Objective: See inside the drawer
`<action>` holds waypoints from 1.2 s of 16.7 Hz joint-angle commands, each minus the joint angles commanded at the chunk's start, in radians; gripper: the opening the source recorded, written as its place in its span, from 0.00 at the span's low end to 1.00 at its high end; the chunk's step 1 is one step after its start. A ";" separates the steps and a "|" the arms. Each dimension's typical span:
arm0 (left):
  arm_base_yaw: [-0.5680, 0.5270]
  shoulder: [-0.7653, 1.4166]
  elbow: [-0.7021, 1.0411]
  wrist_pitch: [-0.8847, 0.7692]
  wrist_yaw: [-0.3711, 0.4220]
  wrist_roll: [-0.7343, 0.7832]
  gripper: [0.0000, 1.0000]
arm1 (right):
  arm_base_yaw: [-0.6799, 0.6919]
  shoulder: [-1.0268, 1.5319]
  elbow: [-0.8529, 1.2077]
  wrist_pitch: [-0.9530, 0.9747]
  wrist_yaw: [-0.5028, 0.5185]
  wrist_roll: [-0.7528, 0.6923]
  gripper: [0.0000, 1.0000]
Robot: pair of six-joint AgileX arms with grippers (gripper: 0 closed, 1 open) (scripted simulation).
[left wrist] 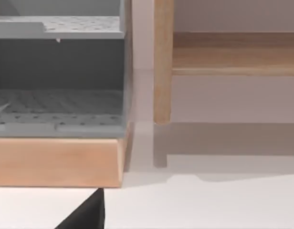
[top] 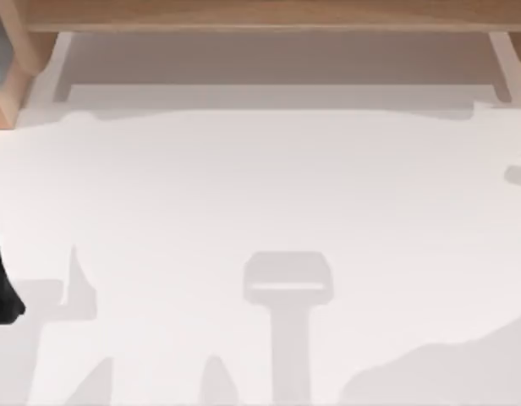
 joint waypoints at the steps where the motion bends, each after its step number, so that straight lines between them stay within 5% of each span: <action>1: 0.000 0.000 0.000 0.000 0.000 0.000 1.00 | 0.000 0.007 0.005 0.003 0.001 -0.010 1.00; 16: 0.000 0.000 0.000 0.000 0.000 0.000 1.00 | 0.024 0.059 0.119 -0.060 0.025 -0.011 1.00; 20: 0.000 0.000 0.000 0.000 0.000 0.000 1.00 | 0.024 0.059 0.119 -0.060 0.025 -0.011 0.70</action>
